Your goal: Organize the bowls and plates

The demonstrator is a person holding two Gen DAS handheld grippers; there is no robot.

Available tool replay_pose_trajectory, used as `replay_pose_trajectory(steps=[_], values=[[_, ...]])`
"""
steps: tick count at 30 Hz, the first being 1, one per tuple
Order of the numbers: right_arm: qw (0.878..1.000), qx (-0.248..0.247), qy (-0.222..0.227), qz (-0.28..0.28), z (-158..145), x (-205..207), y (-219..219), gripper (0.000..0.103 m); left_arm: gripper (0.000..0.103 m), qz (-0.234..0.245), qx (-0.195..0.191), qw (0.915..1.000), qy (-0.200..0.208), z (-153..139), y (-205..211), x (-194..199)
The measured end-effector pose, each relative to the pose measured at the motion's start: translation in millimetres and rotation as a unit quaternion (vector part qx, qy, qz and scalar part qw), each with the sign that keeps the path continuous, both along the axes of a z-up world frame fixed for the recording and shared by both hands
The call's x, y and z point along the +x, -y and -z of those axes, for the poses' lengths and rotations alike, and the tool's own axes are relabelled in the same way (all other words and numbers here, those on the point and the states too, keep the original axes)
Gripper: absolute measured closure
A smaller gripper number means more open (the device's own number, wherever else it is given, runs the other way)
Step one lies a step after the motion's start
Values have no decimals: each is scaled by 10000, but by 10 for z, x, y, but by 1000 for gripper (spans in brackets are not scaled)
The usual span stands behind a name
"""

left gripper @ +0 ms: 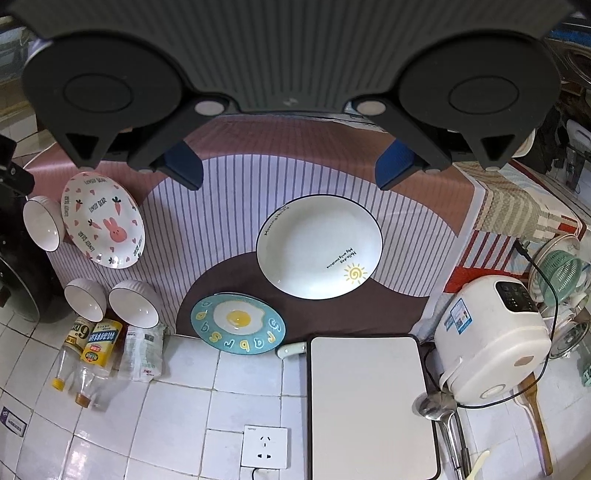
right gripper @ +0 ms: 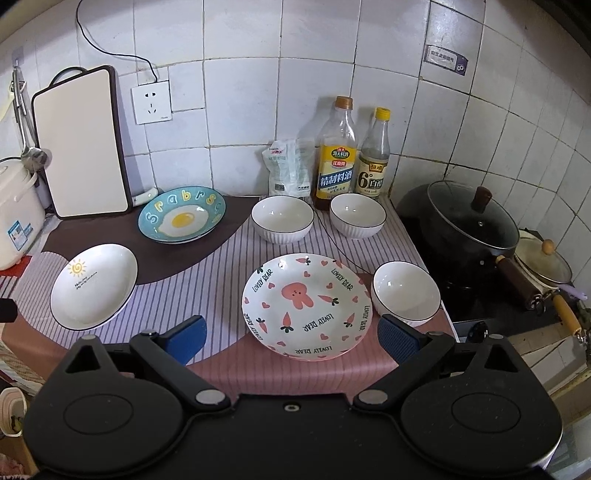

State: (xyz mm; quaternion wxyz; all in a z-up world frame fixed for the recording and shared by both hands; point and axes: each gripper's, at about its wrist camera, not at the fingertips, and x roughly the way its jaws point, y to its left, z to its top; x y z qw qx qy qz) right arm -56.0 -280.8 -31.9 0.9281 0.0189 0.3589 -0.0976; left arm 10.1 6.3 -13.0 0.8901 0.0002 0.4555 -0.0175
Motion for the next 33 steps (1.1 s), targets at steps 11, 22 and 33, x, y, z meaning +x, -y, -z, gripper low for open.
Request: replay_pose_trajectory(steps=[11,22,33], values=[[10000,-17,-77,-12,43,106,27,2,2,35,-11,10000,-67,45,47,122],[9999,-120,25,-114,64,113,10,2,2,233,95,9997,67,43,105,206],[9862,37,1081,-1253,124,210,-207,2,2,181,27,9990,408,45,-301,412]])
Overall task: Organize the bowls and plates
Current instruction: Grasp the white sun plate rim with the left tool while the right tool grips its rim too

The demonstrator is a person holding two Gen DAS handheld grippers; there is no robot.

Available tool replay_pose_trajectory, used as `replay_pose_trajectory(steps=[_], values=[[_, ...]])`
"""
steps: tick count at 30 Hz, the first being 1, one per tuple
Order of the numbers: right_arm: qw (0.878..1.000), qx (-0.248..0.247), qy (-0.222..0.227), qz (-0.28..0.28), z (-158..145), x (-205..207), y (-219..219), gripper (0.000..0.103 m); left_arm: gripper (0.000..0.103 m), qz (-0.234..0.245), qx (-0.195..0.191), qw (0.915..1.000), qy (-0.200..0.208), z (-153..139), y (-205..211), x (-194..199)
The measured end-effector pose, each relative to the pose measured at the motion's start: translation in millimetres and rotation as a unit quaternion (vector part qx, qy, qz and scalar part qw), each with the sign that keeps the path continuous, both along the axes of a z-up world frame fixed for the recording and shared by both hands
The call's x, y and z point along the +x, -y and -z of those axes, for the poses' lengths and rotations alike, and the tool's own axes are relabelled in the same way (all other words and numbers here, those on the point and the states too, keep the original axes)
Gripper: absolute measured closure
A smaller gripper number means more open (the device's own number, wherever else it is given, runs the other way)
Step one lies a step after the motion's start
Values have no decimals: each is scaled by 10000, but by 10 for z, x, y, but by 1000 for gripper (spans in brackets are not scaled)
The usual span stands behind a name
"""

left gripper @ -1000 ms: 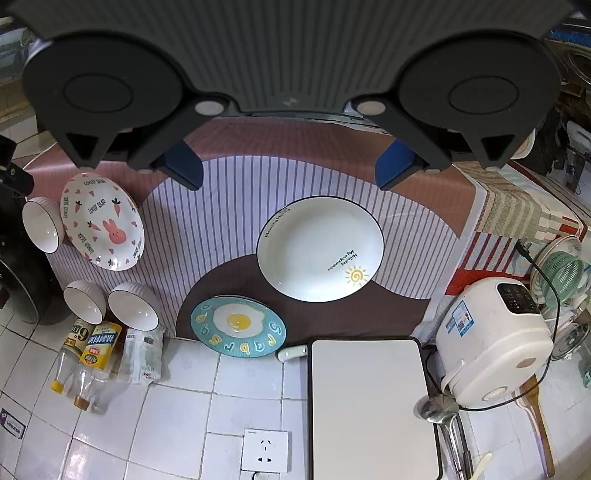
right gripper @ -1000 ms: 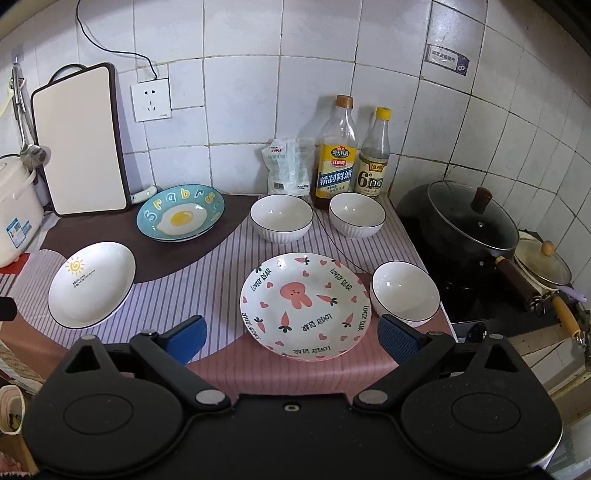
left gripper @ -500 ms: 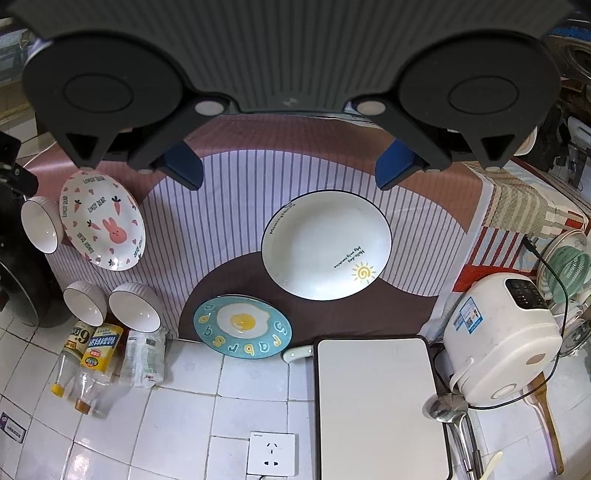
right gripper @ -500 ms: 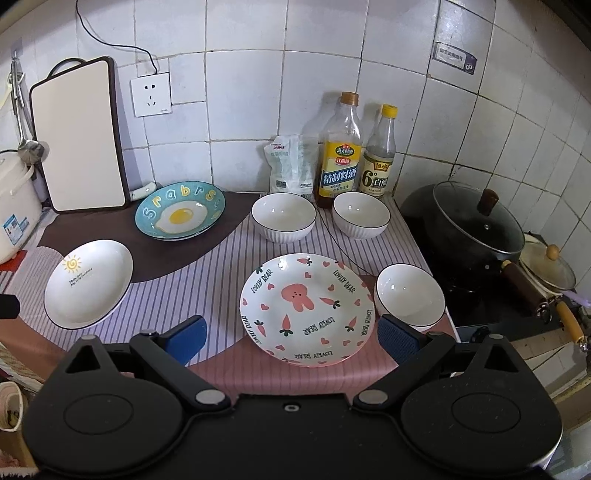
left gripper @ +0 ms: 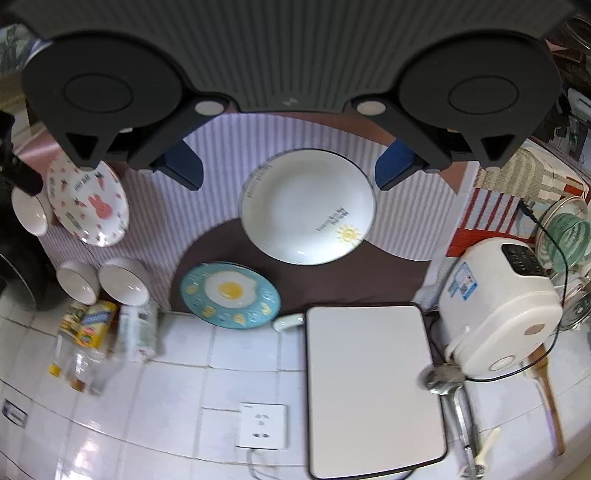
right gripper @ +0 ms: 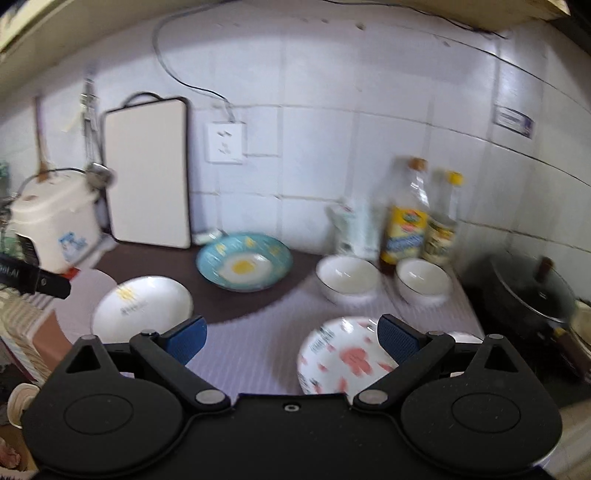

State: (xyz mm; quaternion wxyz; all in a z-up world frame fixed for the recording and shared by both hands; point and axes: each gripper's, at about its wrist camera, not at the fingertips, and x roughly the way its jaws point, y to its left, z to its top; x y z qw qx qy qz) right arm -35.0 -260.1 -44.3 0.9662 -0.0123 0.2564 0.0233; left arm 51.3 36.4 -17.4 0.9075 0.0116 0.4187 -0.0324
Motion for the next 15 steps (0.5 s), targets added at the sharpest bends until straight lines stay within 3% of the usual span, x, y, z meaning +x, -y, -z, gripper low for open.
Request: replay_pose_trajectory(steps=[3,7,11,15], values=[[9986,321,137,-393,98,166,-47,2,2,-226,-141,9996,52,61,-223,115],[9936,607,-150,-938,263,513,-110,3,2,-420,-467,9980,-48,225,-634,385],[9890,462,-343,-1366,445,841,-370,3,2,-332,-320,9989,-44,405,-969,740],[9832,732,-507,-1594,679,1092,-581,5,2,-317,-297,9987,-256,642,-1211,1037]])
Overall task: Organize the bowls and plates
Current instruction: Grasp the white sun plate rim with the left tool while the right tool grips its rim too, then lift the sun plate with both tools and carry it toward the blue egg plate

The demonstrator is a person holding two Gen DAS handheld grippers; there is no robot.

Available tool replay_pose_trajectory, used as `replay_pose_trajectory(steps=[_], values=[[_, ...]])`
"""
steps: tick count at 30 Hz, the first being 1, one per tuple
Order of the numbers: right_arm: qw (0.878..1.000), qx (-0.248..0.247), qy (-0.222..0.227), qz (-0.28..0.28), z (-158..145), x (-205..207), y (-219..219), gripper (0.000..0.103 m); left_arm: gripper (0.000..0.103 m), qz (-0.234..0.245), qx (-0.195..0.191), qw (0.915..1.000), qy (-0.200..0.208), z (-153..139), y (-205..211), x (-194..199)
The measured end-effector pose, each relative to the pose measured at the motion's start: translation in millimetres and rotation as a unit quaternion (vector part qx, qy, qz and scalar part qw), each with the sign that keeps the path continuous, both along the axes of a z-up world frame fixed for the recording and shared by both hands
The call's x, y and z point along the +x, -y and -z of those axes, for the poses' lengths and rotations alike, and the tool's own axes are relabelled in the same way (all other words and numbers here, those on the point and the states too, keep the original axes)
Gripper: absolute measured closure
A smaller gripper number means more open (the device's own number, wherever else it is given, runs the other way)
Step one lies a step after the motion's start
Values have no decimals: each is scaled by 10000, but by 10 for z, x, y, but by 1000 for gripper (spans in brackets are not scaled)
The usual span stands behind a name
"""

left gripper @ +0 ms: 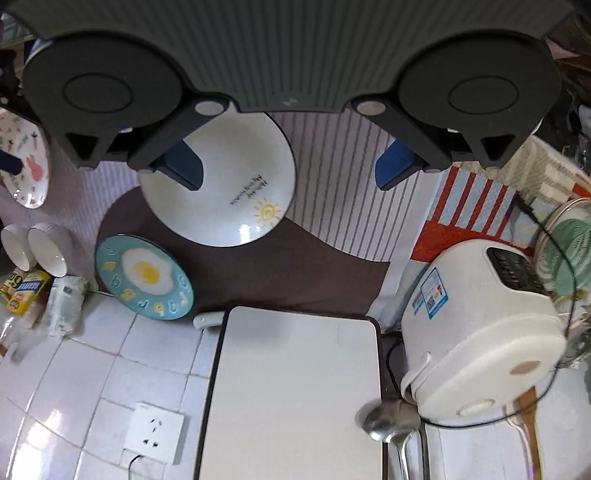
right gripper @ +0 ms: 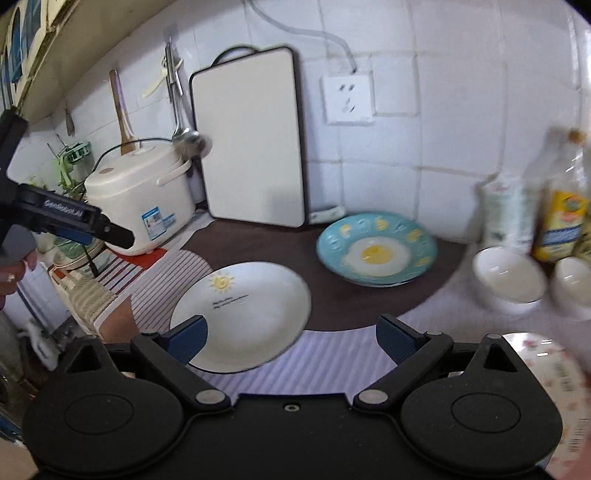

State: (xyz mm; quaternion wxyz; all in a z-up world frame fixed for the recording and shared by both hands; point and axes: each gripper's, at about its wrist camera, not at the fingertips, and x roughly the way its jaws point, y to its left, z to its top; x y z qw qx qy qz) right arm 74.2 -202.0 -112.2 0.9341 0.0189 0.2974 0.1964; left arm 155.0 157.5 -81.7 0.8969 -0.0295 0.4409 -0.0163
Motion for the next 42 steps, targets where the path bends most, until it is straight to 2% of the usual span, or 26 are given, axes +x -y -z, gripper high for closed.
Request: replay_pose_trajectory(steps=[2,6,10,12,15,16,18,22,23,24,26,27,30,31,32,34,37,39,42], values=[[9996,178,-192,84,125,152,-74,5,4,132,-1,9999,-56,124,-62,104],[9948,605,-723,396,403,461,-140,10,5,398,-150,9981,-443,457,-118,331],[9947,328,-884,403,653,670,-264,15,13,694,-53,9955,-646,805,-88,531],[9919,448,-1069,512,755,762,-264,21,15,814,35,9940,-735,935,-63,605],[9853,733,-1339,774,919,866,-232,29,29,1080,168,9907,-806,1075,-6,664],[9831,790,-1411,857,972,894,-236,34,33,1169,195,9897,-804,1093,8,674],[9806,870,-1506,901,1036,919,-254,40,34,1368,251,9871,-791,1139,26,692],[9743,1146,-1704,922,1124,964,-300,54,47,1431,236,9841,-1025,1238,-21,812],[9730,1194,-1753,910,1140,975,-318,55,52,1353,138,9837,-1176,1270,-50,856],[9716,1234,-1837,839,1158,995,-337,58,52,1249,-21,9826,-1374,1311,-96,905],[9662,1413,-2027,730,1194,1029,-343,59,56,905,-648,9805,-1621,1373,-248,975],[9654,1457,-2030,747,1192,1030,-345,60,57,809,-791,9797,-1657,1387,-288,989],[9687,1345,-1943,762,1167,1025,-404,63,71,951,-807,9795,-1583,1362,-254,990],[9697,1291,-1930,762,1161,1032,-423,66,81,1026,-802,9792,-1558,1350,-217,982],[9705,1228,-1919,796,1163,1039,-439,68,86,1123,-790,9787,-1529,1335,-171,973],[9708,1121,-1908,924,1189,1070,-437,83,84,1191,-514,9806,-1469,1311,-71,974],[9671,1279,-1976,959,1200,1084,-373,85,84,1233,-408,9800,-1509,1281,-18,960],[9673,1212,-2018,946,1173,1081,-376,84,84,1320,-404,9786,-1529,1252,-2,948],[9685,1224,-1951,944,1080,1002,-329,84,84,1623,-388,9770,-1329,1154,77,898]])
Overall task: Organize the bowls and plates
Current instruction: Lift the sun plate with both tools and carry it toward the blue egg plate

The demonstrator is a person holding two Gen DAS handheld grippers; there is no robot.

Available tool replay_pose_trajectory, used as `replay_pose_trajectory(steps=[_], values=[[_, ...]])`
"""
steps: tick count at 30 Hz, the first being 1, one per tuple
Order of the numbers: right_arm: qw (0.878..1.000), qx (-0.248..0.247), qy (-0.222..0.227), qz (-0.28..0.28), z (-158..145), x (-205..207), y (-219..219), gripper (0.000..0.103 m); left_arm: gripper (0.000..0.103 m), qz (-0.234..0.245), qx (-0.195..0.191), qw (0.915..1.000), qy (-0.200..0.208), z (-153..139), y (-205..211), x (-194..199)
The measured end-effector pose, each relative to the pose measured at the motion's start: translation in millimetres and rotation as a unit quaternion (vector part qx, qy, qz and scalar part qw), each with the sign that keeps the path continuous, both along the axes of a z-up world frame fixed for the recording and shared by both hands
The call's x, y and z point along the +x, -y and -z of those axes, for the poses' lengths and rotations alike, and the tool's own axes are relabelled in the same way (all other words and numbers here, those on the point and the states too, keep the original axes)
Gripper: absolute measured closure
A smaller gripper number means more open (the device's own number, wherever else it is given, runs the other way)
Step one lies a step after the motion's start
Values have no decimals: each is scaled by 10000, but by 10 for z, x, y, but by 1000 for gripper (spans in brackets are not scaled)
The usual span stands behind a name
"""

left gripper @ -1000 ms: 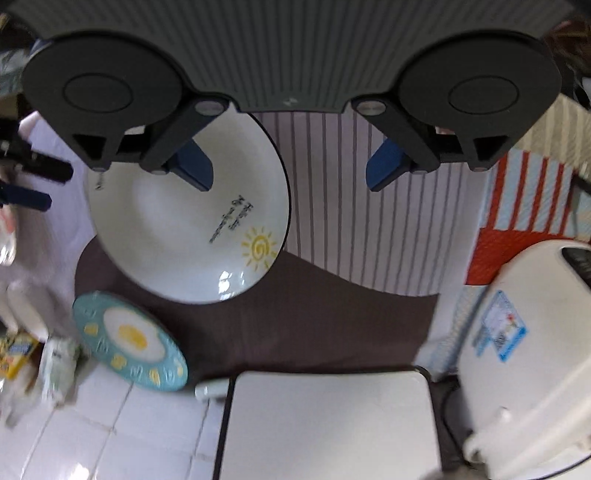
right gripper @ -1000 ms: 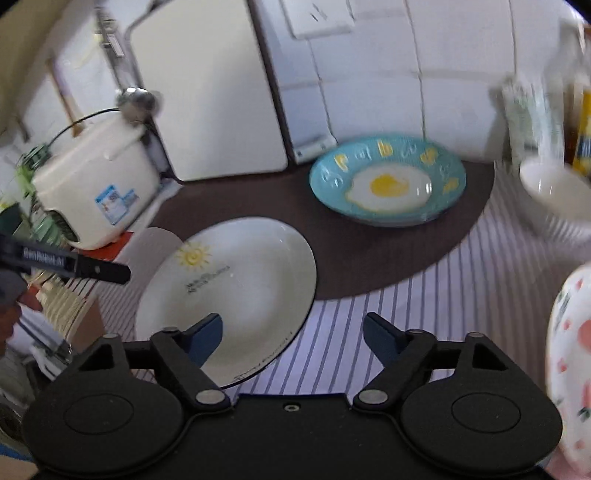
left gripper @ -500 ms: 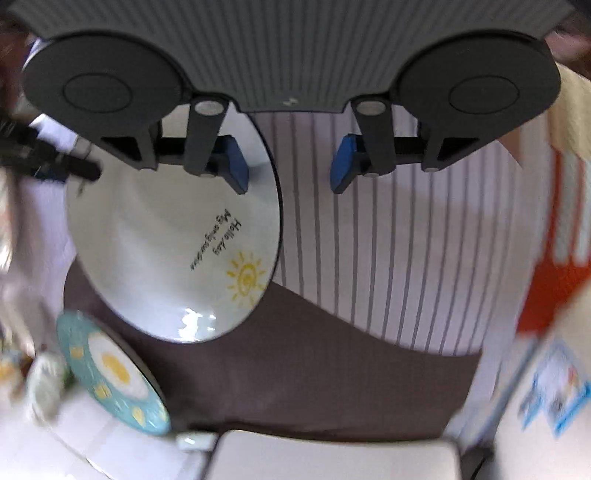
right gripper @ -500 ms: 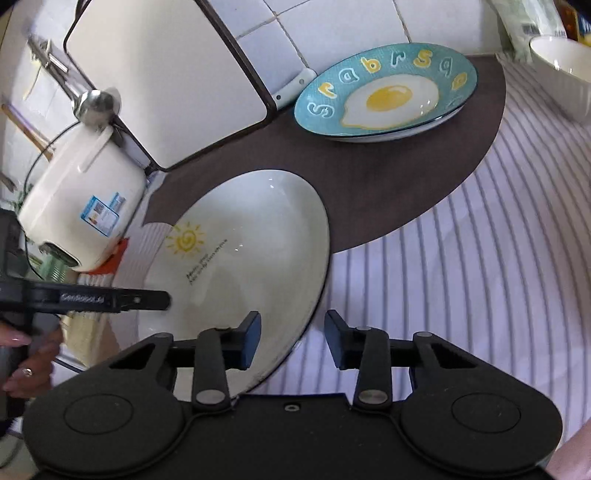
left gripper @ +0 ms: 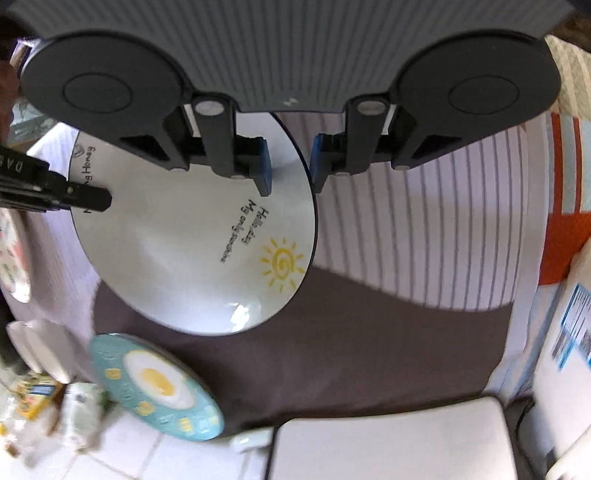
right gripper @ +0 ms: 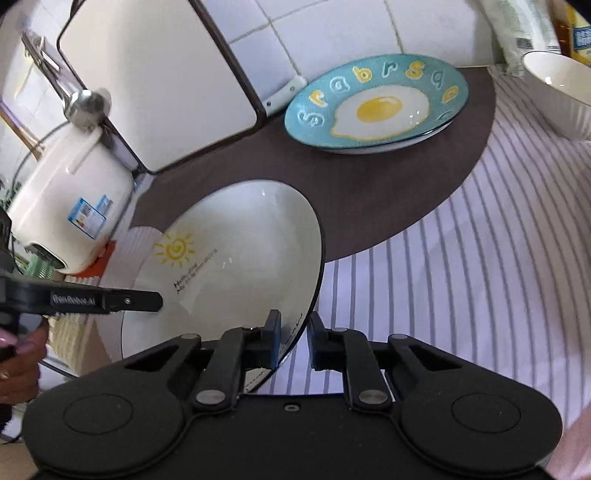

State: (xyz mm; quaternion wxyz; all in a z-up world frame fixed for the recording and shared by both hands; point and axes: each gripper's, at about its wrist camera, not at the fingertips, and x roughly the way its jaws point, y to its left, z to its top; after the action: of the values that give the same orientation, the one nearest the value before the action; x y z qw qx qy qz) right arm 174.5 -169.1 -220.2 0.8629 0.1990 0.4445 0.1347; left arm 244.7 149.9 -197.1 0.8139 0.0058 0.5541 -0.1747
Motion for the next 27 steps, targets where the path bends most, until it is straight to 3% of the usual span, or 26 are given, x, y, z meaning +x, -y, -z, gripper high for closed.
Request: replay_pose_trajectory(steps=[11,18,27], values=[[9970,-206,312,674,-401,-490,498,83,83,973,-114,9952,-13,-297,686,55],[9938,-250,363,1021,-373,-703,867,82,83,1545,-125,9879,-85,-279,1198,29],[9918,-242,345,1207,-160,-720,1159,82,83,1717,128,9847,-269,-111,1584,174]])
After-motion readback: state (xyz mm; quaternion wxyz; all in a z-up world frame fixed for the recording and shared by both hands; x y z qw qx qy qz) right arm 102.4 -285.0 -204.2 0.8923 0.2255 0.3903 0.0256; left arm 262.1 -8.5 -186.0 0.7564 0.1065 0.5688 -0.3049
